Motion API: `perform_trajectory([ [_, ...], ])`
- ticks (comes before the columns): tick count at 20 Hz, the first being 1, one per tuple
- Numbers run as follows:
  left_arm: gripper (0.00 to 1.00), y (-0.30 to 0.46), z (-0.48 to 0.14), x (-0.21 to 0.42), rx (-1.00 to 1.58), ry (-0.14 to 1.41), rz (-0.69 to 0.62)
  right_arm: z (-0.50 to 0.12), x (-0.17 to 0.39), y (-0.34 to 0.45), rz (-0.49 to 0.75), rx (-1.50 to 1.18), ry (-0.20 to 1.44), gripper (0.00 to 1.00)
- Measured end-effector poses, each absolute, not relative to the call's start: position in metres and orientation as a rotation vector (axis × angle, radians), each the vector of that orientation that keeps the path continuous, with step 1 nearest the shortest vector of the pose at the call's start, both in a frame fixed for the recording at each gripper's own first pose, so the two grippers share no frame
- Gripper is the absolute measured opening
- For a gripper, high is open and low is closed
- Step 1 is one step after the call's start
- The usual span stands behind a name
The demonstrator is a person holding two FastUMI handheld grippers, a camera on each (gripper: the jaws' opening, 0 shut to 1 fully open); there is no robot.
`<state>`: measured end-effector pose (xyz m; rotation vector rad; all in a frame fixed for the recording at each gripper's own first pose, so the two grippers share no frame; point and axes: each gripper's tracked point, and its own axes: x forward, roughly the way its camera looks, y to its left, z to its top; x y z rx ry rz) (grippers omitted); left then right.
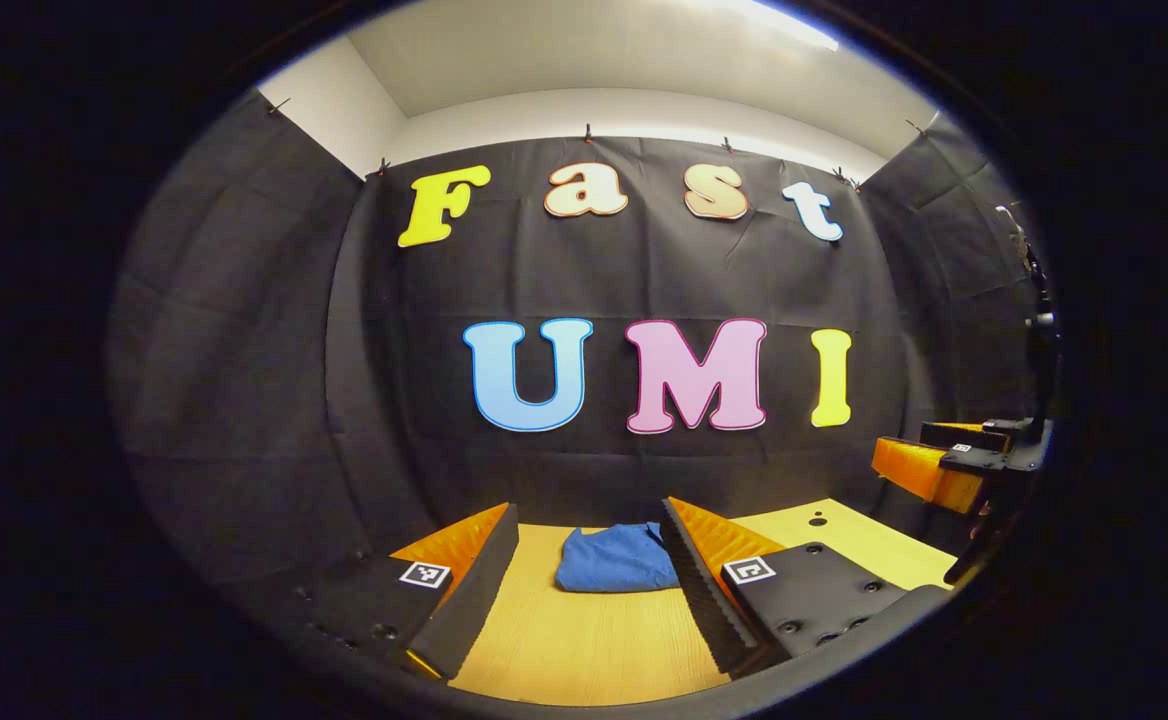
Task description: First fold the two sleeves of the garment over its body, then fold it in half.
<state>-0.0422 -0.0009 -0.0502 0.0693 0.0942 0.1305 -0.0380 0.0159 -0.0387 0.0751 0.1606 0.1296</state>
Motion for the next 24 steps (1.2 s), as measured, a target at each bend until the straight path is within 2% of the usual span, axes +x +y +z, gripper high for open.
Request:
perform_trajectory([
  [14, 0.82, 0.022, -0.047, -0.049, -0.017, 0.087, 0.176, -0.046, -0.041, 0.018, 0.119, 0.102, 0.182, 0.96],
  [21, 0.82, 0.023, -0.038, -0.050, -0.003, 0.054, 0.192, -0.053, -0.038, 0.030, 0.151, 0.101, 0.223, 0.96],
  [22, 0.82, 0.022, -0.035, -0.050, 0.004, 0.050, 0.188, -0.052, -0.036, 0.030, 0.152, 0.101, 0.218, 0.88],
  [24, 0.82, 0.020, -0.035, -0.050, 0.012, 0.048, 0.185, -0.051, -0.035, 0.031, 0.156, 0.102, 0.217, 0.88],
])
